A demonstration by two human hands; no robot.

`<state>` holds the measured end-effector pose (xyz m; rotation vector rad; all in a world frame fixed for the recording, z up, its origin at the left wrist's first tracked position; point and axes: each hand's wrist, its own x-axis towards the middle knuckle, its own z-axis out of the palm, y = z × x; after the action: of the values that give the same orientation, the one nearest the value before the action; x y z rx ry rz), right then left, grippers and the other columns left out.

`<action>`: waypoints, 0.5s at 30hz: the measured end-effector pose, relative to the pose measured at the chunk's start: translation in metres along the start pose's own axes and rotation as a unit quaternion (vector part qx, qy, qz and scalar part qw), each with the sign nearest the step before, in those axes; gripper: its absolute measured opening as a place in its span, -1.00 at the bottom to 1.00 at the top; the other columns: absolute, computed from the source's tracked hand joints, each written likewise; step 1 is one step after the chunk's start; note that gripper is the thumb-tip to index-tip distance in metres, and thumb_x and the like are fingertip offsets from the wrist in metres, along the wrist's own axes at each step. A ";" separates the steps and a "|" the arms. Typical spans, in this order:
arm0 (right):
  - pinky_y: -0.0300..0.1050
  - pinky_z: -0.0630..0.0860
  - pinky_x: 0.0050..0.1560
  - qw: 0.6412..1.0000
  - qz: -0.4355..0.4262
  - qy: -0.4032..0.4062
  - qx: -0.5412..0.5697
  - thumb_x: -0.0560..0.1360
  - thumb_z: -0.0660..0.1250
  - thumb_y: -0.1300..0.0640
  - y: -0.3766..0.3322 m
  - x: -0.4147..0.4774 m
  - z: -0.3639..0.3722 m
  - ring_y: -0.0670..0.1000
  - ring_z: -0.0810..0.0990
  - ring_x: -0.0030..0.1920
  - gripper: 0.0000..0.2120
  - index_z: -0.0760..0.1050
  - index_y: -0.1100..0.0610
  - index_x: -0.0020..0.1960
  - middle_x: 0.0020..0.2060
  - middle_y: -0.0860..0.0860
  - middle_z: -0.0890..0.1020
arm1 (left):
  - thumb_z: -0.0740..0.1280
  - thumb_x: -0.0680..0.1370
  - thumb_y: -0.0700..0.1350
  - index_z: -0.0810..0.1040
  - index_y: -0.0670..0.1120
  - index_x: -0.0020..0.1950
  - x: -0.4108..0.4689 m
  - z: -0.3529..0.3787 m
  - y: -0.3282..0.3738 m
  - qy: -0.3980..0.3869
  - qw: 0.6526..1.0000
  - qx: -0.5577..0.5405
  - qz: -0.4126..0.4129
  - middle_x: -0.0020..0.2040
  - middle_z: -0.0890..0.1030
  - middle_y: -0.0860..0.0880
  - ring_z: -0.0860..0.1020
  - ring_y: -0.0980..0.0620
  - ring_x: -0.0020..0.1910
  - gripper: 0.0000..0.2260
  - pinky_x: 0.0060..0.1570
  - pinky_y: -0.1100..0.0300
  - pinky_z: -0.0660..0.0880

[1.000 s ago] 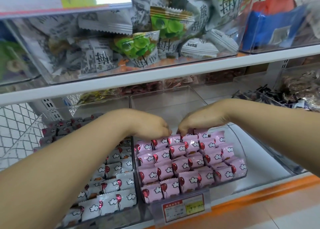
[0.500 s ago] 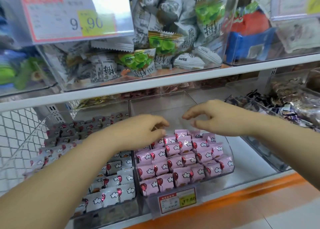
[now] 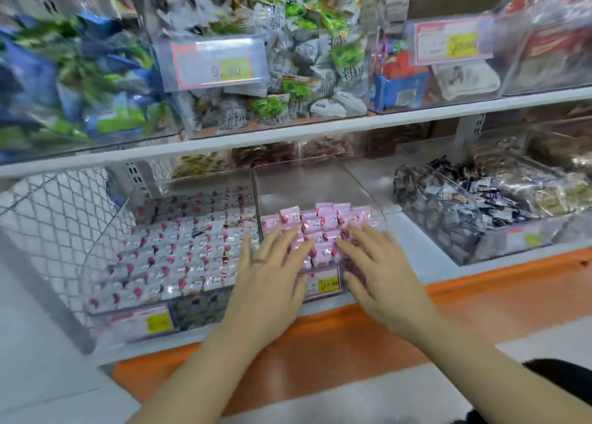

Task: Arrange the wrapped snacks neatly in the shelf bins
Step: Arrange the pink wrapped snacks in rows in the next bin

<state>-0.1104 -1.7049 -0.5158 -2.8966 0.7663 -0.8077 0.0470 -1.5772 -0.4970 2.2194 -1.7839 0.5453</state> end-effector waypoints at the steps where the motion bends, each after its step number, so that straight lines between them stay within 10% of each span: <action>1: 0.14 0.24 0.35 1.000 0.000 -0.007 -0.019 0.47 0.12 -0.03 -0.003 -0.003 0.002 0.15 0.38 0.35 -0.54 0.44 0.09 0.31 0.34 0.10 0.45 | 0.17 0.48 0.08 0.35 0.08 0.35 -0.005 0.002 0.003 -0.010 1.000 0.012 0.003 0.38 0.42 -0.01 0.35 -0.08 0.38 -0.57 0.28 -0.29 0.23; 15: 0.28 0.33 0.27 0.994 -0.011 -0.052 -0.094 0.39 0.09 -0.06 -0.034 0.014 -0.003 0.12 0.49 0.28 -0.49 0.50 0.11 0.24 0.21 0.03 0.56 | 0.46 0.35 0.07 0.43 0.01 0.34 -0.016 -0.012 -0.011 -0.028 0.997 0.075 -0.018 0.34 0.47 -0.06 0.41 -0.14 0.35 -0.42 0.22 -0.33 0.28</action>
<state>-0.0858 -1.6817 -0.5011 -3.0881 0.8449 -0.6124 0.0534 -1.5556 -0.4929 2.3830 -1.7802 0.6347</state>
